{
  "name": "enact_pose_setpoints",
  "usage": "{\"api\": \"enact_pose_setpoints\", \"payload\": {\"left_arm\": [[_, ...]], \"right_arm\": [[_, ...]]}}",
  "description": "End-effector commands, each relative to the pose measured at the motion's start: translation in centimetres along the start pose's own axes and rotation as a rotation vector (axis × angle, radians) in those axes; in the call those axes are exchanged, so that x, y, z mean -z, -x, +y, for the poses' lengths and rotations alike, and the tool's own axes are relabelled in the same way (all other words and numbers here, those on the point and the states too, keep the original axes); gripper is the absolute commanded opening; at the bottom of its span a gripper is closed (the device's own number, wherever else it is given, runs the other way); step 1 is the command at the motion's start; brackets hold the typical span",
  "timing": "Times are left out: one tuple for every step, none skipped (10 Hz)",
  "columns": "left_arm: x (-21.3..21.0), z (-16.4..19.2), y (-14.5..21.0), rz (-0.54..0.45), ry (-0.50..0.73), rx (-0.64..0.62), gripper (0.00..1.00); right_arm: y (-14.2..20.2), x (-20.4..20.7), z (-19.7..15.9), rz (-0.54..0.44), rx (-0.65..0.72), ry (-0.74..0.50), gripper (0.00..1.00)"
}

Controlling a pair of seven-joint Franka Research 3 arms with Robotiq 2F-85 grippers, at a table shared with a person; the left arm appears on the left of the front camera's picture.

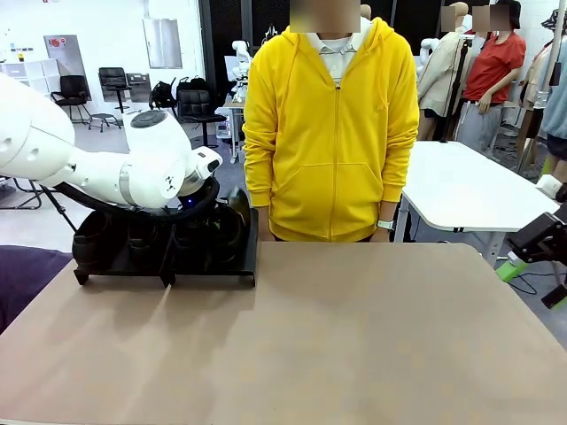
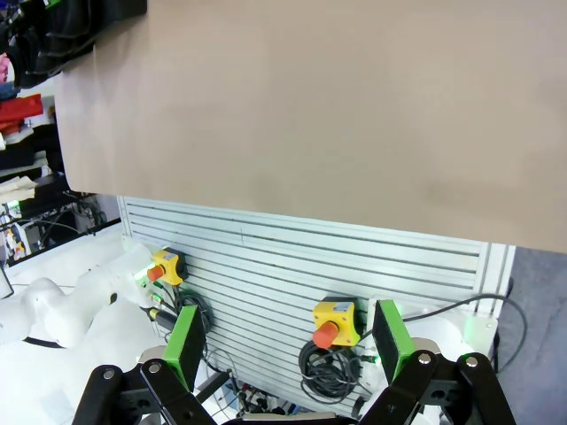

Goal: Organize the shoes by placing them on the stand.
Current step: Place the Shoe from the middle of the table onto the Shoes Stand.

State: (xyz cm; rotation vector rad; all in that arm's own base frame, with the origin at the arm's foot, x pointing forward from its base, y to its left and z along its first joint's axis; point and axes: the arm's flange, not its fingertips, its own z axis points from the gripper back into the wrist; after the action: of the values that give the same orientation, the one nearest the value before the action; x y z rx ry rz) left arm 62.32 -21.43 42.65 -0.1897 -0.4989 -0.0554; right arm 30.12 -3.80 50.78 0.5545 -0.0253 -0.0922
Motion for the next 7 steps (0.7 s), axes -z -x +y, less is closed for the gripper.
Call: {"api": "enact_pose_setpoints", "payload": {"left_arm": [[0.1, -0.3, -0.5, -0.026, -0.019, -0.009, 1.0], [-0.1, -0.3, -0.4, -0.028, -0.021, -0.007, 1.0], [-0.7, -0.6, -0.4, -0.032, -0.024, -0.001, 1.0], [-1.5, -1.0, -0.3, -0.031, -0.02, 0.005, 1.0], [-2.8, -1.5, -0.2, -0.022, -0.012, 0.026, 1.0], [-4.6, -2.3, 0.0, 0.006, 0.001, 0.055, 1.0], [-6.2, -3.0, 0.4, 0.028, 0.015, 0.091, 1.0]], "right_arm": [[-0.2, -0.4, 0.1, 0.004, -0.024, -0.032, 1.0], [-0.2, -0.4, 0.1, 0.004, -0.024, -0.032, 1.0], [-0.2, -0.4, 0.1, 0.004, -0.024, -0.032, 1.0], [-0.2, -0.4, 0.1, 0.004, -0.024, -0.032, 1.0], [-0.2, -0.4, 0.1, 0.004, -0.024, -0.032, 1.0], [-0.2, -0.4, 0.1, 0.004, -0.024, -0.032, 1.0], [-0.2, -0.4, 0.1, 0.004, -0.024, -0.032, 1.0]]}}
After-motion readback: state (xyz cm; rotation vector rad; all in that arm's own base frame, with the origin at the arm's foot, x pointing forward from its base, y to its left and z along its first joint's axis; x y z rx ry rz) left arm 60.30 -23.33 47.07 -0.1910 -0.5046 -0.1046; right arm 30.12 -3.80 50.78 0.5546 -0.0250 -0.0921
